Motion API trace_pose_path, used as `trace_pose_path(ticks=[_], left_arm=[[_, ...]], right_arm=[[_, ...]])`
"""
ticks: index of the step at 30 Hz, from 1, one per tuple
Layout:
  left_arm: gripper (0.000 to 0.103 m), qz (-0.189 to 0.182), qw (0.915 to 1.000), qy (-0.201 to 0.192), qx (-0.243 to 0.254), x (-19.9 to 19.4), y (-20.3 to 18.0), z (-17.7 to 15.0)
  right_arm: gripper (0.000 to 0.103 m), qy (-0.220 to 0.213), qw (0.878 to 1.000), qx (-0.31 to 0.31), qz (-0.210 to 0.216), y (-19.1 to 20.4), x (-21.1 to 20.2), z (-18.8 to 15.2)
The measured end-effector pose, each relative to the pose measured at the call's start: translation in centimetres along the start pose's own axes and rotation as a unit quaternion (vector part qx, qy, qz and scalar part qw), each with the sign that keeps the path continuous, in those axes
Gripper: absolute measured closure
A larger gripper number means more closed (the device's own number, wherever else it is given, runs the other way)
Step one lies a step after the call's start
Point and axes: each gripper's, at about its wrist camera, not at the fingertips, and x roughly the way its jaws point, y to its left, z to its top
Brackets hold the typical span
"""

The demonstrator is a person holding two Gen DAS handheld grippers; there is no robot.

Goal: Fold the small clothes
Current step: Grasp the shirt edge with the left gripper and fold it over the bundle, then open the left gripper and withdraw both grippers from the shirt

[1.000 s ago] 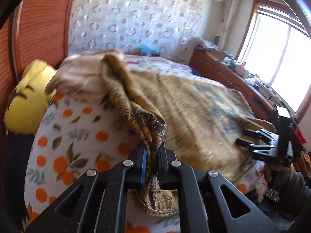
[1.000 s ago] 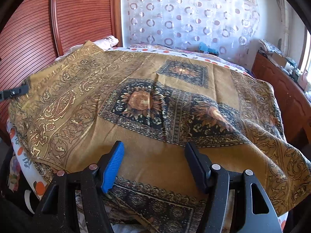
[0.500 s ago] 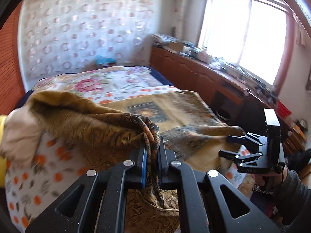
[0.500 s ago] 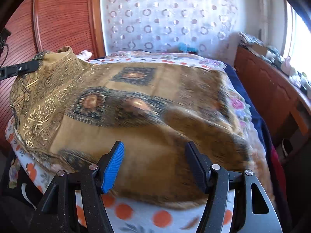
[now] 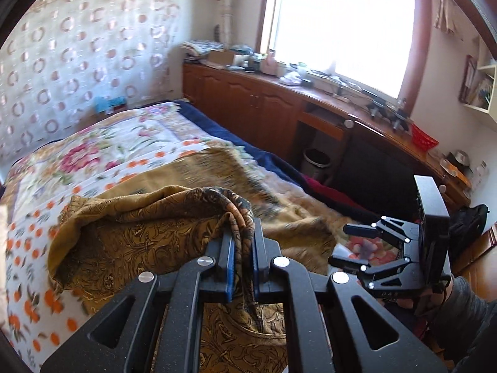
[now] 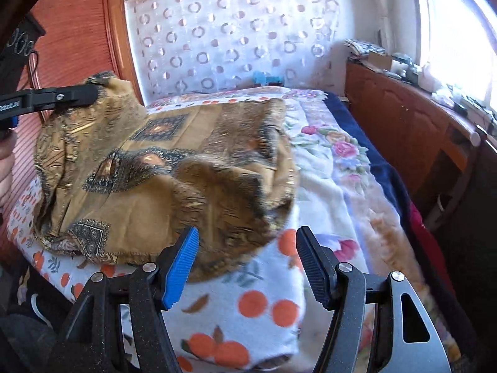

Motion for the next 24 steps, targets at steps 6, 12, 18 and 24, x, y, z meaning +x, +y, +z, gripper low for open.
trace_pose_path(ticks=[6, 12, 18, 24], left_arm=[[0.093, -0.033, 0.9994, 0.008, 0.013, 1.9, -3.0, 2.1], [0.089, -0.013, 0.9987, 0.041, 0.027, 3.4, -3.7, 1.3], [0.038, -0.014, 0.9989, 0.038, 0.022, 2.0, -2.4, 0.8], [0.032, 0.017, 0.9995, 0.026, 0.003, -0.1, 1.5, -0.8]], right_arm=[[0.036, -0.008, 1.000, 0.019, -0.007, -0.2, -1.3, -1.2], [0.036, -0.002, 1.000, 0.021, -0.007, -0.6, -1.9, -1.8], [0.036, -0.004, 1.000, 0.016, -0.007, -0.8, -2.1, -1.1], [0.036, -0.011, 1.000, 0.005, -0.003, -0.9, -1.9, -0.1]])
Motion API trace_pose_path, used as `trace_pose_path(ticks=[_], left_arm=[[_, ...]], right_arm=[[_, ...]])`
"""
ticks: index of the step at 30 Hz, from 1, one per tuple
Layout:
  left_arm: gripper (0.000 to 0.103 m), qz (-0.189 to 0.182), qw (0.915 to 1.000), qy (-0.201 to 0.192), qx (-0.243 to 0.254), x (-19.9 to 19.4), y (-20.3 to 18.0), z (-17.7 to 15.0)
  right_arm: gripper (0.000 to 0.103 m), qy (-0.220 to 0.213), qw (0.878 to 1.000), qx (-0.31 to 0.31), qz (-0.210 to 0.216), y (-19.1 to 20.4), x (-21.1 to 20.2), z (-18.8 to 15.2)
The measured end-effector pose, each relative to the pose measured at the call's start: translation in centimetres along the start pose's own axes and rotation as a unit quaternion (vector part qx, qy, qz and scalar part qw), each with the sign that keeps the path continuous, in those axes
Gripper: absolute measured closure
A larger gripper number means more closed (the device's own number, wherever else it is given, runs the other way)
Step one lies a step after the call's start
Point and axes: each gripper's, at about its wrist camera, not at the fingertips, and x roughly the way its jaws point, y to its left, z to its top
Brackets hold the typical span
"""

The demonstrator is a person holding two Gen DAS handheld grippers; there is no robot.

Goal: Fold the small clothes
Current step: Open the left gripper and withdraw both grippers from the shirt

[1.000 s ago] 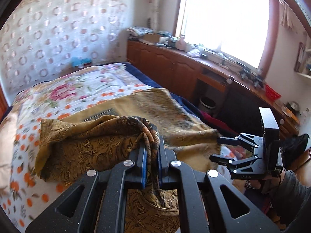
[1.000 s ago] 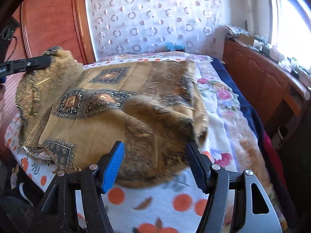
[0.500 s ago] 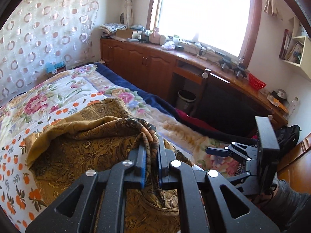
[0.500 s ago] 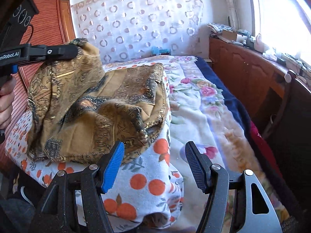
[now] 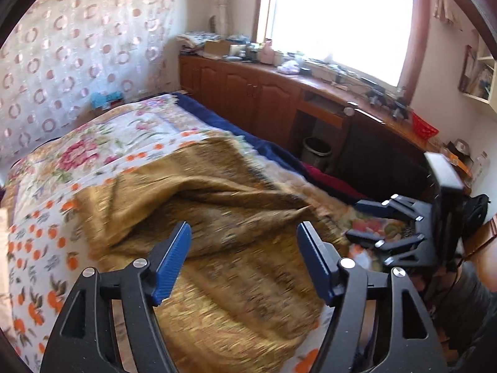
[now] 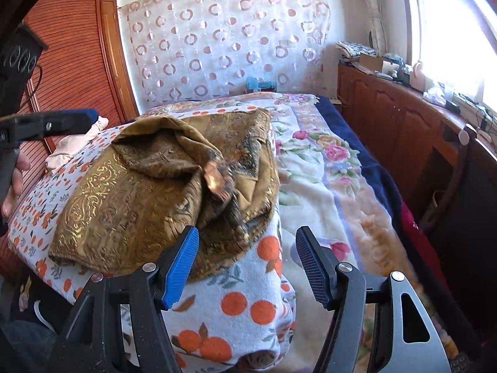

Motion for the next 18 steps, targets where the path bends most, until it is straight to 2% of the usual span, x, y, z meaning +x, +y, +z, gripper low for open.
trace_pose_path(ticks=[9, 13, 18], left_arm=[[0.032, 0.072, 0.9959, 0.003, -0.055, -0.6, 8.3, -3.3], [0.032, 0.088, 0.9930, 0.008, -0.078, -0.5, 11.4, -4.3], [0.032, 0.099, 0.9916, 0.008, -0.083, -0.5, 14.0, -4.9]], right_arm=[[0.036, -0.011, 0.999, -0.048, 0.008, 2.4, 1.8, 4.0], [0.036, -0.005, 0.997, -0.077, 0.029, 4.8, 3.9, 6.5], [0.036, 0.003, 0.992, -0.113, 0.055, 8.0, 7.0, 9.5]])
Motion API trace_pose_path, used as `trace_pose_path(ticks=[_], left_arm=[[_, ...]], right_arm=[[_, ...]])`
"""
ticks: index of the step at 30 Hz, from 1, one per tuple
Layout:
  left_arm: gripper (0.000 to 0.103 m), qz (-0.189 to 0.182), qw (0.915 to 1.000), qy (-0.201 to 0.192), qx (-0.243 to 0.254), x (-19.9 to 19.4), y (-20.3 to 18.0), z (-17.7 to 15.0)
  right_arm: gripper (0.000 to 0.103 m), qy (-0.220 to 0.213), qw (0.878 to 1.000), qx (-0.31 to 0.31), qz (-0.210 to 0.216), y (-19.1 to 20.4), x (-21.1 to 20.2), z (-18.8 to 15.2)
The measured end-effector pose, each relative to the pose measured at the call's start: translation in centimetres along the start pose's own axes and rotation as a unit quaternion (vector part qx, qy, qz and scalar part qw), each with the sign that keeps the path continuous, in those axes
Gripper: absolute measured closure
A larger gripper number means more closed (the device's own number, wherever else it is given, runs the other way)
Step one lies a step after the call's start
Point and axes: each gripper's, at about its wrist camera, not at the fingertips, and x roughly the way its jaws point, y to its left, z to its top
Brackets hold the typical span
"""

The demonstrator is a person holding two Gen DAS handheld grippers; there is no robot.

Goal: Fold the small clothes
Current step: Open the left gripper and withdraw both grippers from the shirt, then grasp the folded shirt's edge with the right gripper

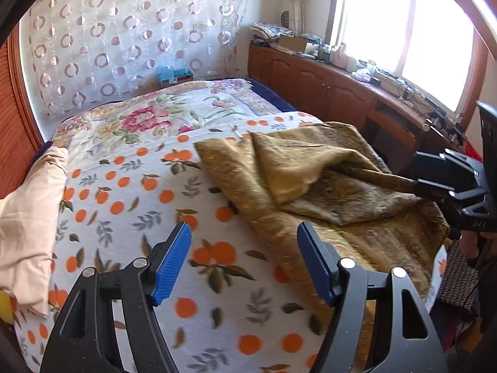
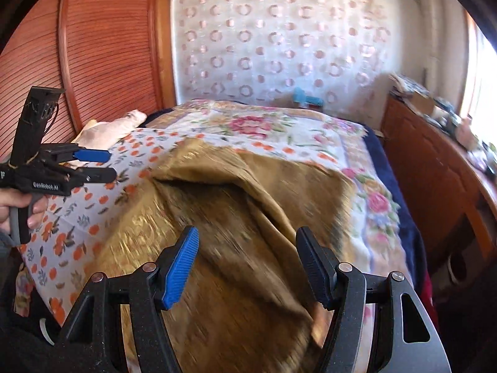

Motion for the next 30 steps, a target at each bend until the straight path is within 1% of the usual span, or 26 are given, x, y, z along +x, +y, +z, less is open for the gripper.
trace_pose_path(ticks=[8, 11, 15, 20, 23, 26, 28, 29, 30], left_arm=[[0.032, 0.002, 1.0000, 0.000, 0.007, 1.3, 2.8, 0.2], [0.032, -0.004, 1.0000, 0.004, 0.007, 1.6, 3.5, 0.1], [0.032, -0.010, 0.9999, 0.006, 0.008, 1.9, 4.2, -0.1], [0.032, -0.016, 0.9998, 0.011, 0.005, 2.5, 4.9, -0.3], [0.032, -0.019, 0.9997, 0.015, 0.004, 2.9, 5.0, -0.5], [0.032, -0.021, 0.9996, 0.020, 0.001, 3.5, 5.0, -0.5], [0.032, -0.022, 0.9995, 0.023, 0.001, 3.9, 5.0, -0.6], [0.032, -0.022, 0.9995, 0.024, 0.001, 4.0, 4.9, -0.6], [0.032, -0.023, 0.9994, 0.025, 0.001, 4.0, 4.8, -0.6]], right_arm=[[0.036, 0.030, 0.998, -0.045, 0.025, 1.9, 6.2, 5.2], [0.042, 0.063, 0.994, -0.080, 0.040, 2.5, 8.8, 6.0], [0.042, 0.100, 0.987, -0.123, 0.029, 2.7, 11.6, 7.0], [0.042, 0.119, 0.981, -0.148, 0.034, 2.9, 12.9, 7.7], [0.042, 0.123, 0.978, -0.166, 0.040, 4.1, 13.2, 8.4], [0.042, 0.131, 0.972, -0.189, 0.038, 5.2, 13.1, 8.0], [0.042, 0.135, 0.969, -0.203, 0.029, 5.4, 13.4, 7.8], [0.048, 0.136, 0.968, -0.207, 0.026, 5.4, 13.5, 7.7], [0.063, 0.138, 0.968, -0.211, 0.024, 5.3, 13.6, 7.8]])
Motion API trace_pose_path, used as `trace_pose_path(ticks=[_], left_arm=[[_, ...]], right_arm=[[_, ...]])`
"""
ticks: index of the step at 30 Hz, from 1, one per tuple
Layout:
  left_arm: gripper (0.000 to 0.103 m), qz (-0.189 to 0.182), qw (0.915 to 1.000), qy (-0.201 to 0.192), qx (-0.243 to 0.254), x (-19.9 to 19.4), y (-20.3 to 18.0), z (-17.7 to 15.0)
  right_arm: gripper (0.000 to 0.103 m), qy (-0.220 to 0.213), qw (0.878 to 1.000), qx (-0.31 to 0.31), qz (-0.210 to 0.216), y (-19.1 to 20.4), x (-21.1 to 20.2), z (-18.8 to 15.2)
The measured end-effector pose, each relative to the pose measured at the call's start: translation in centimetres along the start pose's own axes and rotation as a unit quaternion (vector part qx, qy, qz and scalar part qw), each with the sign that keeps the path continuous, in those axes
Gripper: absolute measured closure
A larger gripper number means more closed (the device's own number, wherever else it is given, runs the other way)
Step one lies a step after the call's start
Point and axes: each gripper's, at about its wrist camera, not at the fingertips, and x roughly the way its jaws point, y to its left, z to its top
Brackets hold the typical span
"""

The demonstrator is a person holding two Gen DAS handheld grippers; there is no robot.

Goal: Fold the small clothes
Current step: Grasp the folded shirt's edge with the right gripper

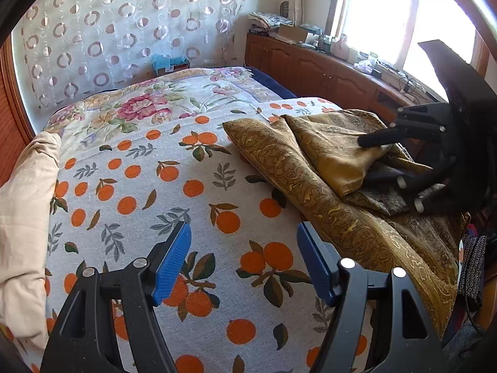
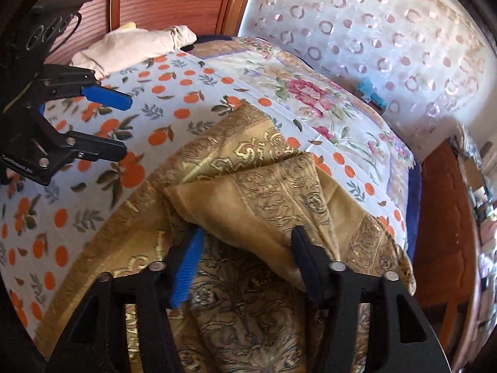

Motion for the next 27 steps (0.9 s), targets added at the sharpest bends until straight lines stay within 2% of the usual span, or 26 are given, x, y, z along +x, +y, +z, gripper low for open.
trace_pose_path(ticks=[1, 2, 3, 5, 11, 16, 19, 22, 24, 27], left_arm=[[0.032, -0.001, 1.0000, 0.001, 0.000, 0.1, -0.1, 0.0], [0.032, -0.003, 1.0000, 0.001, 0.001, 0.1, -0.1, 0.1], [0.032, -0.004, 1.0000, 0.001, 0.002, 0.1, -0.3, 0.1], [0.031, -0.006, 1.0000, 0.002, 0.006, 0.1, -0.6, 0.1], [0.031, -0.017, 0.9998, 0.001, 0.014, 0.3, -1.8, 0.7], [0.031, -0.024, 0.9995, 0.002, 0.020, 0.5, -2.8, 1.0], [0.031, -0.027, 0.9994, 0.006, 0.023, 0.8, -3.3, 1.1], [0.032, -0.031, 0.9992, 0.009, 0.023, 1.1, -3.9, 1.2], [0.032, -0.034, 0.9991, 0.008, 0.022, 1.1, -4.4, 1.2], [0.032, -0.039, 0.9989, 0.002, 0.024, 1.0, -5.1, 1.3]], right_arm=[[0.072, 0.002, 1.000, 0.000, 0.000, -0.3, 0.2, 0.1], [0.091, 0.003, 1.000, 0.001, 0.000, -0.6, 0.5, 0.3], [0.097, 0.000, 1.000, 0.002, -0.001, -1.1, 0.5, 0.5], [0.099, -0.009, 1.000, 0.010, 0.001, -2.3, 0.1, 0.6], [0.100, -0.030, 0.996, 0.069, -0.043, -8.3, -1.2, -0.1], [0.100, -0.016, 0.987, 0.137, -0.082, -14.3, 0.1, -2.0], [0.100, 0.003, 0.981, 0.177, -0.083, -16.5, 2.4, -2.9], [0.099, 0.023, 0.975, 0.214, -0.048, -17.6, 4.7, -3.5], [0.083, 0.027, 0.973, 0.225, -0.044, -17.7, 5.3, -3.7], [0.077, 0.018, 0.970, 0.237, -0.051, -17.2, 5.1, -3.8]])
